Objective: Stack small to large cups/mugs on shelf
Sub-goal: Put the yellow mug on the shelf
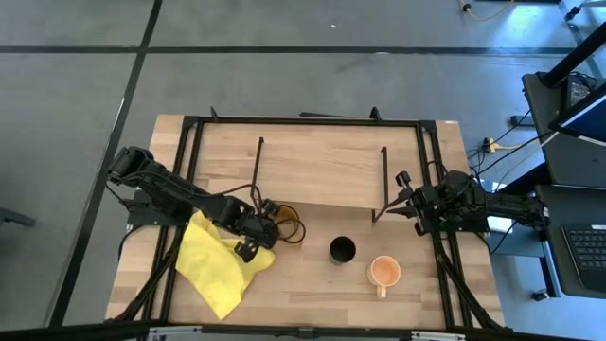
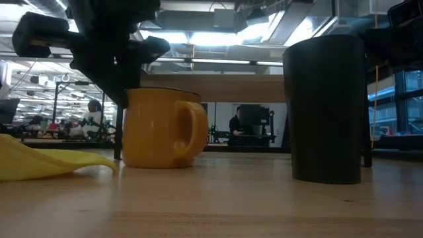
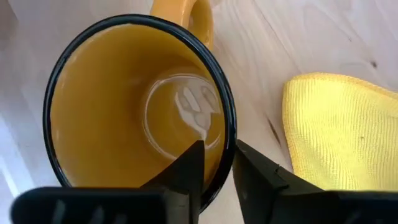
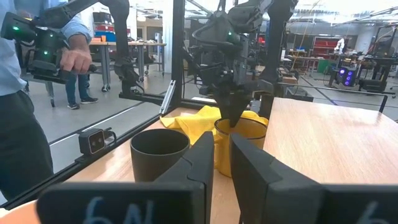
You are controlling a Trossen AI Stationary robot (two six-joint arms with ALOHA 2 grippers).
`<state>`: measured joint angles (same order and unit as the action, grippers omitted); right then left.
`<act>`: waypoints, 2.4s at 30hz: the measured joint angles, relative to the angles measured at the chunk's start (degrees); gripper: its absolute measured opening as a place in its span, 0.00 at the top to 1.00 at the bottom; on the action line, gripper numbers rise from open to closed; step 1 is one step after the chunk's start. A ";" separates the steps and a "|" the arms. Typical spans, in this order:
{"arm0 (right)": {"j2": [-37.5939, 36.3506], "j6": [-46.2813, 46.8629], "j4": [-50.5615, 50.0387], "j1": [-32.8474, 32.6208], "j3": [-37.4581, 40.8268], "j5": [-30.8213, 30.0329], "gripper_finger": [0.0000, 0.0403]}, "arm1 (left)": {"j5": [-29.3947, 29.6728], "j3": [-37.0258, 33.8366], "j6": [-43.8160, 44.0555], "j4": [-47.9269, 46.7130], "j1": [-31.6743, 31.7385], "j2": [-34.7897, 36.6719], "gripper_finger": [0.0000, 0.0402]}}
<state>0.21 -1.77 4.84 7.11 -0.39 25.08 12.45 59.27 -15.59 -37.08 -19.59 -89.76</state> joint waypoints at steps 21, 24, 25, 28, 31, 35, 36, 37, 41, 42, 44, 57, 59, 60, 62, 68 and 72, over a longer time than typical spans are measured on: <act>0.00 0.00 -0.02 0.00 0.00 0.00 0.87 | -0.56 -2.67 -0.01 3.02 -0.33 -0.33 0.95; 0.00 -0.01 -0.02 -0.02 0.00 0.00 0.87 | -0.38 -2.67 -0.30 3.04 -0.33 -0.33 0.95; 0.00 0.04 -0.02 -0.01 0.00 -0.01 0.87 | -0.31 -2.67 -0.66 3.04 -0.35 -0.33 0.95; 0.00 -0.07 -0.02 -0.01 -0.02 0.00 0.87 | -0.22 -2.53 -1.46 2.73 -0.35 -0.35 0.95; 0.00 0.01 -0.02 0.00 0.00 0.00 0.87 | 0.17 -1.33 -1.17 -0.17 -0.28 -0.52 0.95; 0.00 0.03 -0.02 -0.01 0.00 -0.01 0.87 | 0.32 0.66 1.82 -0.91 -0.28 -0.53 0.94; 0.00 0.02 -0.02 0.00 0.00 -0.02 0.87 | 0.20 0.70 2.12 -0.86 -0.21 -0.48 0.93; 0.00 -0.03 -0.02 -0.01 0.00 -0.01 0.87 | -0.27 0.70 2.57 -1.30 -0.17 -0.48 0.93; 0.00 0.04 -0.02 0.00 -0.02 0.00 0.87 | -1.24 0.59 6.15 -1.55 -0.67 -0.50 0.95; 0.00 -0.03 -0.02 -0.02 0.00 0.00 0.87 | -1.09 0.60 7.59 -1.01 -0.95 -0.50 0.95; 0.00 -0.06 -0.02 0.00 0.00 0.00 0.87 | -0.77 0.61 10.64 -1.02 -1.76 -0.50 0.96; 0.00 0.01 -0.02 0.00 -0.02 0.00 0.87 | -4.67 6.37 11.64 -9.77 -3.42 -0.46 0.97; -0.01 -0.07 -0.02 0.00 -0.01 0.00 0.87 | -5.01 10.18 10.13 -13.36 -3.44 -0.44 0.97; 0.00 -0.02 -0.01 -0.02 0.00 0.00 0.87 | -4.86 12.17 9.30 -15.32 -3.40 -0.42 0.97; 0.00 0.03 -0.02 -0.02 -0.01 0.00 0.87 | -4.45 16.12 7.55 -18.07 -3.20 -0.42 0.97; -0.01 -0.01 -0.02 -0.01 0.00 0.00 0.87 | -4.46 27.11 1.65 -24.01 -1.24 -0.35 0.97; 0.00 0.04 -0.02 -0.02 0.00 0.00 0.87 | -3.90 34.36 -6.74 -28.46 1.04 -1.32 0.97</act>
<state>0.21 -1.74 4.82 7.09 -0.38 25.08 8.55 93.62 -22.34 -65.55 -18.55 -91.07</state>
